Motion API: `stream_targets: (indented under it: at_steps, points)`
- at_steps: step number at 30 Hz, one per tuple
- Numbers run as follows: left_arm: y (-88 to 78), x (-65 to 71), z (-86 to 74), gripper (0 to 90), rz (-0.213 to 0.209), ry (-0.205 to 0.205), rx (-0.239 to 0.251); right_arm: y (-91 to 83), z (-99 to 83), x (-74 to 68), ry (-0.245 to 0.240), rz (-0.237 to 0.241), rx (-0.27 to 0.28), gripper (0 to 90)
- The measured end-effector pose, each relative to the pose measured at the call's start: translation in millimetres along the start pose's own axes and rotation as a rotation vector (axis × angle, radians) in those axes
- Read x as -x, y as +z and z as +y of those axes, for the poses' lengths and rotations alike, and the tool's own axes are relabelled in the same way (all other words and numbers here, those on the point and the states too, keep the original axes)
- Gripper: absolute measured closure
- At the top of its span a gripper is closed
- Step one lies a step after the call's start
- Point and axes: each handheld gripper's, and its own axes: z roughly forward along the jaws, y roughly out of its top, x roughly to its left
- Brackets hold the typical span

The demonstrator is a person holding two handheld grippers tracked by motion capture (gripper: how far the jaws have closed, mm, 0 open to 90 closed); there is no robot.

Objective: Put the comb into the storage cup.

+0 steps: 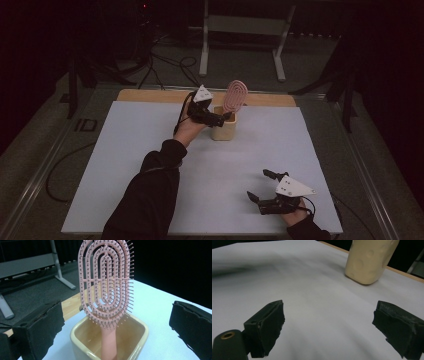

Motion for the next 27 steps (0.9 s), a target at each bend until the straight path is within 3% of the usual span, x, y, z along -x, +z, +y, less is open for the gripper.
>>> stream_targets:
  at_steps: [14,27]
  points:
    - [-11.7,-0.3,-1.7,0.0,-0.031,0.010,-0.011,-0.5,0.0,0.2,0.001,-0.001,-0.001,9.4]
    - [-43.5,-6.5,-4.4,0.0,-0.054,0.009,-0.040,-0.1,0.7,0.0,-0.005,-0.006,-0.002,9.4]
